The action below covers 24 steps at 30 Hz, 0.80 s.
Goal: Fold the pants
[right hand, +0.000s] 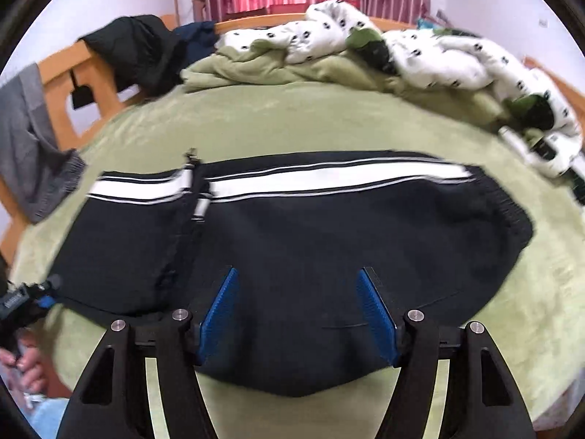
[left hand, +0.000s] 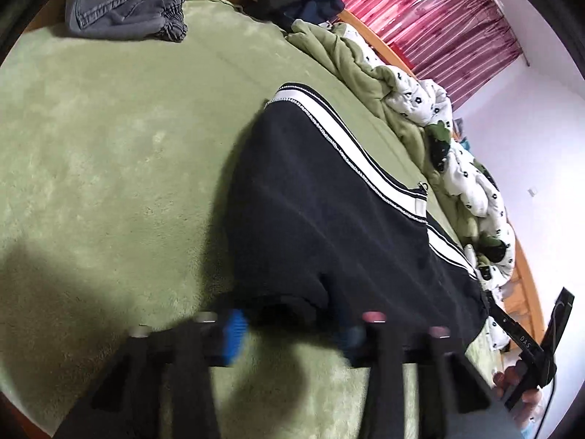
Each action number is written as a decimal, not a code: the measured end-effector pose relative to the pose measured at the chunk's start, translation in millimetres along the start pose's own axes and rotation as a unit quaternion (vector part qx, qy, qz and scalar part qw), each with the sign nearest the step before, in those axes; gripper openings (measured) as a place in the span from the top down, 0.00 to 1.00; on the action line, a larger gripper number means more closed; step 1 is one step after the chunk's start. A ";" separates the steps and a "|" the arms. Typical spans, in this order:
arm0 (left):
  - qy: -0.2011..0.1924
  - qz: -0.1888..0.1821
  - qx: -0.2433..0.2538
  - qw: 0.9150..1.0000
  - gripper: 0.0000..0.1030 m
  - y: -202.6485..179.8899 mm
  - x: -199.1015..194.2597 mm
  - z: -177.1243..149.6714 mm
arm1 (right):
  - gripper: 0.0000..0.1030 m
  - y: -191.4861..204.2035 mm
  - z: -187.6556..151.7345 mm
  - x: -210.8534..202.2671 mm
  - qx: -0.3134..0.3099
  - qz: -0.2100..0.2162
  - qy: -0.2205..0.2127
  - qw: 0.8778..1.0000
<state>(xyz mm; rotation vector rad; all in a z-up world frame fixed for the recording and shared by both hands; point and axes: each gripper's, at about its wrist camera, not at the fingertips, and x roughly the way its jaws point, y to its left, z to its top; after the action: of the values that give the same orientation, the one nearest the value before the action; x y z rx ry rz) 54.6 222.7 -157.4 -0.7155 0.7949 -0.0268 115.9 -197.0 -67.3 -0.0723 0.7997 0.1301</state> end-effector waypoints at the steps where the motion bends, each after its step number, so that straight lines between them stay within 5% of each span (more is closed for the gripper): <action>1: -0.004 0.000 0.003 1.000 0.76 -3.9 -2.9 1.2 | 0.35 -4.6 0.2 1.2 0.001 -0.026 -0.003 1.000; 6: -0.026 0.063 0.076 0.995 0.79 -49.0 -16.3 11.9 | 0.35 -28.8 1.8 5.1 0.029 -0.029 0.020 0.999; 15: 0.011 0.088 0.133 0.987 0.83 -138.6 -44.4 34.3 | 0.35 -53.0 -8.3 -2.3 0.050 -0.013 0.033 0.998; 18: 0.017 0.116 0.177 0.977 0.84 -178.2 -47.3 31.0 | 0.35 -61.7 -11.1 -4.0 0.082 0.003 0.038 0.996; 24: 0.006 0.080 0.251 0.965 0.84 -255.7 -27.6 -0.6 | 0.35 -73.8 -11.5 -14.4 0.094 -0.029 0.017 0.995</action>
<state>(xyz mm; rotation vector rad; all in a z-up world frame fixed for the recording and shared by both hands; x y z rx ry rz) 95.0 33.9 12.6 -0.1709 0.8128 -0.0837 108.5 -272.6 -63.8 0.0794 0.8402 -0.0018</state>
